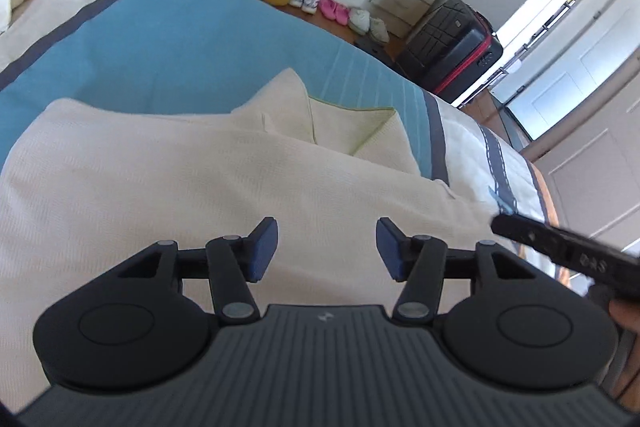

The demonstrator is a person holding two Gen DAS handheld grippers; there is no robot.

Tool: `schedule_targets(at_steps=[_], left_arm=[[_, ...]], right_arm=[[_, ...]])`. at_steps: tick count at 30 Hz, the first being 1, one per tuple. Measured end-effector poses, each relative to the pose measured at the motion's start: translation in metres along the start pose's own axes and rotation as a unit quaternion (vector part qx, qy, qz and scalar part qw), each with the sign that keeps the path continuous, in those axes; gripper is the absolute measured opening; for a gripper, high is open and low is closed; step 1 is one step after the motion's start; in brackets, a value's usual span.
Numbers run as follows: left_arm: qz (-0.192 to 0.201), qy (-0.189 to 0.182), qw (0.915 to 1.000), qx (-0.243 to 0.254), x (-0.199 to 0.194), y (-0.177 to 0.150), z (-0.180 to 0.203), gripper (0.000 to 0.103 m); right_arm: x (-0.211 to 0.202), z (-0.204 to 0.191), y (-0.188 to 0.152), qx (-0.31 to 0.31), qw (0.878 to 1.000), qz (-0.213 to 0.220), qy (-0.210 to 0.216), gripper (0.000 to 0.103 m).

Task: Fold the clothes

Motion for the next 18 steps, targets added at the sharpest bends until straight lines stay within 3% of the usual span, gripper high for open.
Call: schedule_targets(at_steps=[5,11,13,16,18], left_arm=[[0.007,0.008,0.9999,0.006,0.014,0.005,-0.020,0.054],[0.013,-0.006,0.9988,0.047,0.022,0.009,-0.015,0.054],[0.013,-0.013,0.9981,0.059,0.023,0.007,-0.012,0.054],[0.014,-0.019,0.9974,0.067,0.024,0.004,-0.008,0.054],[0.017,-0.015,0.9972,0.071,0.022,0.003,-0.006,0.054]], right_arm=[[0.046,-0.002,0.006,-0.135,0.991,-0.014,0.017,0.062],[0.070,0.002,0.016,-0.156,0.986,-0.007,0.061,0.065],[0.074,0.000,0.008,-0.171,0.984,-0.007,0.057,0.063],[0.071,-0.003,0.002,-0.190,0.980,0.006,0.052,0.022],[0.066,-0.003,0.002,-0.192,0.980,0.012,0.053,0.020]])
Point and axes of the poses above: each gripper's, at about its wrist camera, not at the fingertips, and x roughly the way its jaws point, z to its right, y to its top, the point moved 6 cm from there along x, roughly the way its jaws point, and after that the axes turned 12 degrees about -x, right-handed, at the moved point
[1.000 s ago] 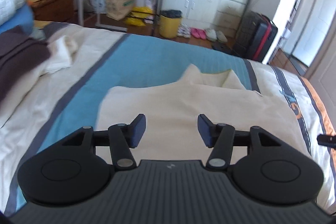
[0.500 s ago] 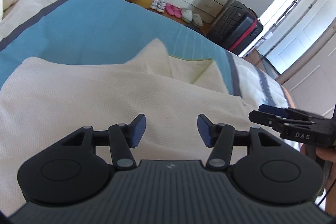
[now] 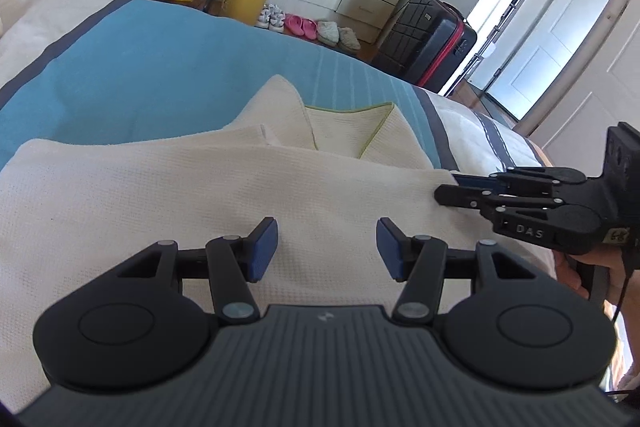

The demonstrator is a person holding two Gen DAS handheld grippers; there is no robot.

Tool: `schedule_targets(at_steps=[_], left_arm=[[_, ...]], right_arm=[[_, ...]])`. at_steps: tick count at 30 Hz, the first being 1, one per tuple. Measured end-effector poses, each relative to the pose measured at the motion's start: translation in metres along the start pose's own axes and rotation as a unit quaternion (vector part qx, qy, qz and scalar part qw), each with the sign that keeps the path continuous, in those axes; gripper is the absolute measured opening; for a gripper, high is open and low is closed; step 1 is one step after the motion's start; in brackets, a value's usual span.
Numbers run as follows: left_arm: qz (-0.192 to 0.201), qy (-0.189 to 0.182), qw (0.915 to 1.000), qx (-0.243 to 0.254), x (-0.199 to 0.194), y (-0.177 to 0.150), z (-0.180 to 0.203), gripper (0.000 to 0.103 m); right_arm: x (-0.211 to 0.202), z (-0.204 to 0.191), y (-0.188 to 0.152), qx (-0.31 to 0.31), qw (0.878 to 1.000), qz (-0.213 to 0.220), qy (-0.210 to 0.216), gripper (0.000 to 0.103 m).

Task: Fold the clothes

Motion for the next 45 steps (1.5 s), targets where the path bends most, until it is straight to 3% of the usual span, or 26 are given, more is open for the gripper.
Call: schedule_targets(at_steps=[2,6,10,14,17,21,26,30,32,34,37,41,45], left_arm=[[0.005,0.003,1.0000,0.005,-0.003,-0.001,0.000,0.054],[0.021,-0.007,0.9997,0.008,-0.012,-0.002,0.003,0.054],[0.049,-0.032,0.9983,0.005,-0.023,0.002,0.010,0.055],[0.056,-0.048,0.9972,0.009,-0.026,0.000,0.014,0.060],[0.043,-0.036,0.9984,0.013,-0.018,-0.003,0.014,0.061],[0.005,-0.001,0.9997,0.025,-0.001,-0.011,0.011,0.061],[-0.020,0.034,0.9982,0.046,0.008,-0.017,0.005,0.061],[-0.036,0.047,0.9972,0.046,0.011,-0.021,0.001,0.061],[-0.039,0.046,0.9973,0.041,0.011,-0.021,-0.001,0.061],[-0.042,0.043,0.9977,0.030,0.011,-0.020,-0.003,0.061],[-0.044,0.040,0.9980,0.022,0.011,-0.020,-0.005,0.061],[-0.043,0.041,0.9980,0.020,0.009,-0.020,-0.004,0.061],[-0.039,0.037,0.9985,0.007,0.007,-0.017,-0.006,0.061]], right_arm=[[-0.008,-0.001,0.002,0.001,1.000,0.009,0.000,0.013],[-0.035,-0.012,0.000,0.007,1.000,0.025,-0.007,0.011],[-0.063,-0.048,-0.005,-0.067,0.998,-0.002,-0.019,0.008],[-0.077,-0.072,-0.006,-0.092,0.995,-0.020,0.022,0.005],[-0.075,-0.084,-0.013,-0.102,0.992,-0.041,0.063,0.005],[-0.068,-0.083,-0.019,-0.087,0.993,-0.052,0.065,0.005],[-0.069,-0.081,-0.027,-0.060,0.990,-0.070,0.103,0.006],[-0.068,-0.065,-0.025,0.007,0.992,-0.048,0.120,0.013],[-0.068,-0.052,-0.017,0.071,0.989,-0.016,0.128,0.026],[-0.066,-0.037,-0.007,0.141,0.980,0.020,0.138,0.035],[-0.048,-0.022,0.003,0.241,0.959,0.036,0.142,0.053],[-0.004,-0.017,-0.001,0.294,0.951,-0.030,0.088,0.053],[0.023,-0.011,-0.017,0.356,0.930,-0.074,0.052,0.054]])
Point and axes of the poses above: each gripper's, at about its wrist camera, not at the fingertips, and x roughly the way its jaws point, z to its right, y to its top, the point moved 6 cm from there along x, roughly the way its jaws point, and after that the axes turned 12 degrees about -x, right-handed, at the moved point
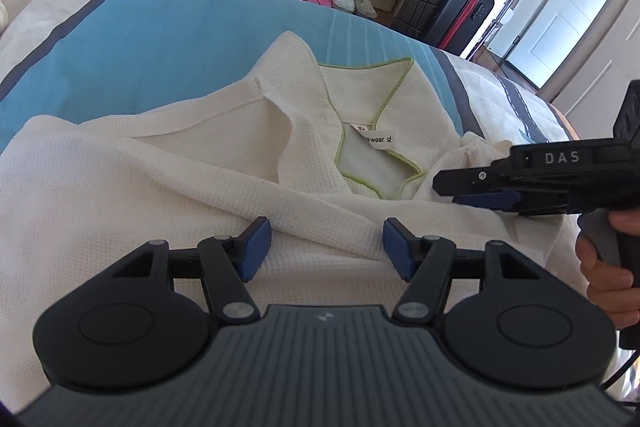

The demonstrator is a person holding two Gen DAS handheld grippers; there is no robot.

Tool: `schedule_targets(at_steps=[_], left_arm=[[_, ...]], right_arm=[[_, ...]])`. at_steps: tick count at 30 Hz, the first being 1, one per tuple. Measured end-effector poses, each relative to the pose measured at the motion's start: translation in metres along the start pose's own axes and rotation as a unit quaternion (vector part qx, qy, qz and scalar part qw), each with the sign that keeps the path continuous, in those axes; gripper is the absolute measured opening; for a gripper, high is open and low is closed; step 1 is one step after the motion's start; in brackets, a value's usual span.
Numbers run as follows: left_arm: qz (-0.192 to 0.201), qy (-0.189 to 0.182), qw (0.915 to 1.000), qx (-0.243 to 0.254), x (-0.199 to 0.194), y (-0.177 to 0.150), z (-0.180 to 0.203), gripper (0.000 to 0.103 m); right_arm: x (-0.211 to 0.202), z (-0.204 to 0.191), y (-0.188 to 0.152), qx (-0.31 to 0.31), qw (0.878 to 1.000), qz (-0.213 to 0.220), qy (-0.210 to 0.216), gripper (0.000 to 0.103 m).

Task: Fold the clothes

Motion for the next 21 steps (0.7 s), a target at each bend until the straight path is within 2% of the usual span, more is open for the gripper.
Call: schedule_targets(at_steps=[2,5,7,8,10,12,15,18,20,21], left_arm=[[0.005,-0.002,0.9999,-0.011,-0.001,0.003,-0.002,0.061],[0.005,-0.001,0.9999,-0.016,0.000,0.005,-0.005,0.061],[0.006,0.002,0.9998,-0.019,-0.001,0.006,-0.008,0.061],[0.007,0.003,0.9997,-0.022,-0.002,0.007,-0.009,0.061],[0.009,0.005,0.9995,-0.031,-0.003,0.010,-0.013,0.061],[0.011,0.004,0.9992,-0.039,-0.004,0.013,-0.017,0.061],[0.013,0.010,0.9988,-0.045,-0.006,0.016,-0.023,0.061],[0.024,0.018,0.9979,-0.057,-0.011,0.021,-0.030,0.061],[0.034,0.023,0.9967,-0.071,-0.013,0.025,-0.036,0.061],[0.037,0.021,0.9962,-0.076,-0.014,0.026,-0.038,0.061]], right_arm=[[-0.001,-0.003,0.002,-0.003,1.000,0.018,-0.007,0.058],[-0.011,-0.014,0.007,-0.048,0.996,0.063,-0.051,0.058],[-0.021,-0.022,0.012,-0.063,0.993,0.097,-0.039,0.058],[-0.022,-0.027,0.014,-0.061,0.993,0.104,-0.014,0.058],[-0.016,-0.028,0.015,-0.032,0.995,0.083,0.036,0.058],[-0.008,-0.023,0.011,0.006,0.997,0.056,0.049,0.058],[0.005,-0.011,0.004,0.041,0.998,0.027,0.027,0.058],[0.010,-0.008,-0.002,0.046,0.998,0.030,0.026,0.057],[0.015,-0.011,0.002,0.011,0.999,0.049,0.013,0.055],[0.018,-0.013,0.004,-0.010,0.998,0.059,0.004,0.051]])
Point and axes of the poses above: each gripper's, at about its wrist camera, not at the fingertips, and x roughly the way its jaws point, z to its right, y to its top, the point moved 6 cm from there along x, roughly the way its jaws point, and after that the axes turned 12 degrees about -x, right-handed, at the moved point
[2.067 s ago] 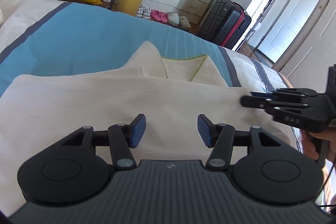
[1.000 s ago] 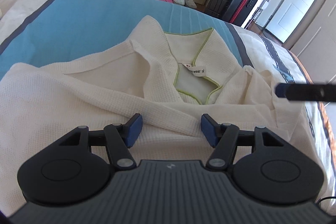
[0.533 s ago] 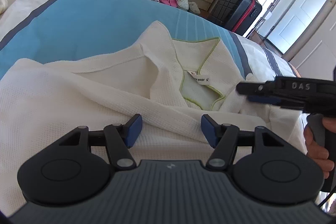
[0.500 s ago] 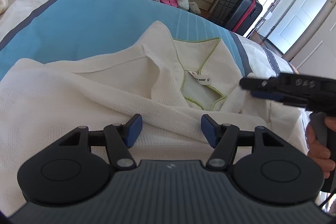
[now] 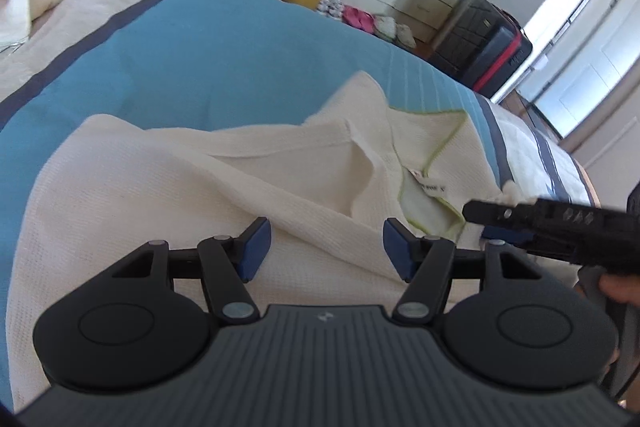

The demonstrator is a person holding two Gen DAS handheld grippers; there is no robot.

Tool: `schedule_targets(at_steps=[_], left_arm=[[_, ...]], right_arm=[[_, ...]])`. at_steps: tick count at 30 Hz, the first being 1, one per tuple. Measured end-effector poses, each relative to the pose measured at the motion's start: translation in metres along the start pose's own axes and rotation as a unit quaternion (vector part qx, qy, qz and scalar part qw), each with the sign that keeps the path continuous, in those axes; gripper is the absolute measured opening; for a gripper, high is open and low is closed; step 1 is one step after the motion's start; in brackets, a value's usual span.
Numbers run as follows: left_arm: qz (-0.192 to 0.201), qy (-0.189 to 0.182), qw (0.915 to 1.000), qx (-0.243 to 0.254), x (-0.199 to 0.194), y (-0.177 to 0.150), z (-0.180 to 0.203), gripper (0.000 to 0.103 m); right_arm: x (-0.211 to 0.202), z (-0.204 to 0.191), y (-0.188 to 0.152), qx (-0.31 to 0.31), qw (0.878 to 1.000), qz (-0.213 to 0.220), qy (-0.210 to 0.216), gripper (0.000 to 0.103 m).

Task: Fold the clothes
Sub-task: 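Grasp the robe fabric near the collar with the right gripper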

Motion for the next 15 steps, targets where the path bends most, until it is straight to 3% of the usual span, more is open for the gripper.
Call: schedule_targets(at_steps=[2,6,10,15], left_arm=[[-0.001,0.000,0.9999,-0.011,0.000,0.002,-0.004,0.061],[-0.001,0.001,0.9993,-0.038,0.000,0.007,-0.013,0.061],[0.004,0.021,0.9995,-0.022,0.003,0.006,-0.013,0.061],[0.010,-0.011,0.9995,-0.028,0.001,0.007,-0.010,0.061]], right_arm=[[0.002,0.001,0.001,-0.030,0.999,0.011,-0.027,0.008],[-0.013,0.002,0.006,-0.063,0.997,0.045,-0.013,0.005],[-0.033,-0.015,0.017,-0.132,0.988,0.082,-0.008,0.004],[-0.056,-0.043,0.028,-0.188,0.970,0.143,0.061,0.004]])
Point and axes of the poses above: each gripper's, at about its wrist camera, not at the fingertips, and x roughly the way its jaws point, z to its right, y to its top, the point moved 6 cm from there along x, roughly the way its jaws point, and after that the axes turned 12 degrees about -x, right-handed, at the moved point
